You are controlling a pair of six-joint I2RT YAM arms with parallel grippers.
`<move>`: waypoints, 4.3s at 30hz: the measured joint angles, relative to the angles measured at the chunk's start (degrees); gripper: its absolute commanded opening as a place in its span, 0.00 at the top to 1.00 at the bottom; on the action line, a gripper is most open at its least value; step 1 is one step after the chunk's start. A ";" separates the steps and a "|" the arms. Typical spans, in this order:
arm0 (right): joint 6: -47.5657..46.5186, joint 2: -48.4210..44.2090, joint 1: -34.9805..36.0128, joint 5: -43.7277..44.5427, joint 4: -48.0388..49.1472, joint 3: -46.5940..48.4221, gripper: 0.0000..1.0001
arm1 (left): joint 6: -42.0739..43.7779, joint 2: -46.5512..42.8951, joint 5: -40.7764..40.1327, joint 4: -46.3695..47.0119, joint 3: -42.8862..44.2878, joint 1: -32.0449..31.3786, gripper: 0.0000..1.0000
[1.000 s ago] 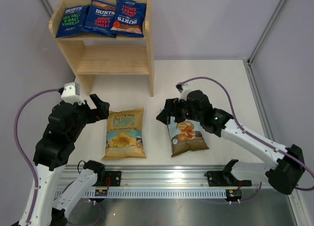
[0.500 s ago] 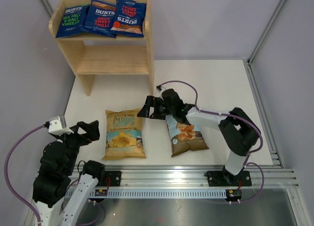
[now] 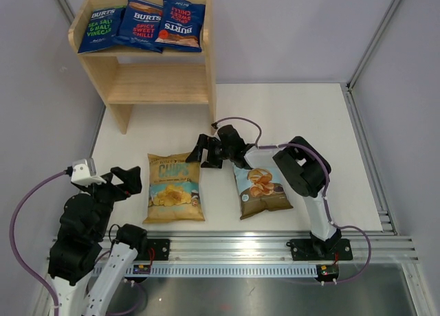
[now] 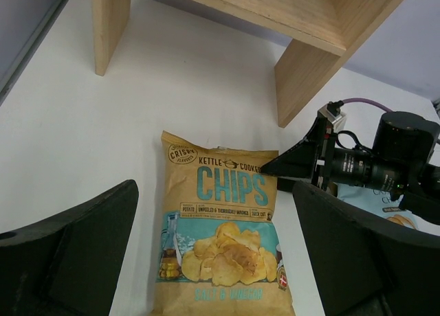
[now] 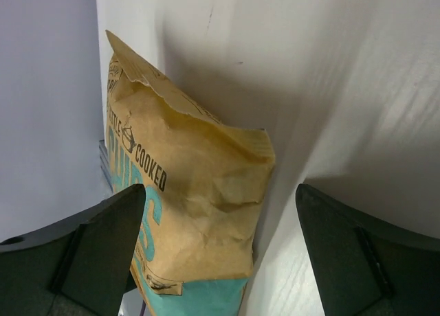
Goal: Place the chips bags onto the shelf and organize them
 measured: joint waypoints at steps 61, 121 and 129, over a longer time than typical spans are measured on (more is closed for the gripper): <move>-2.27 -59.71 -0.57 27.39 -18.34 -5.99 1.00 | -34.67 15.39 37.33 60.46 -29.09 0.04 0.01; 20.52 -62.05 1.68 25.29 1.01 -12.94 1.00 | -41.59 30.38 35.36 117.31 -25.40 -8.98 0.01; 19.65 -61.42 4.11 23.76 4.02 -13.92 1.00 | -40.06 34.29 33.77 108.72 -21.94 -8.83 0.01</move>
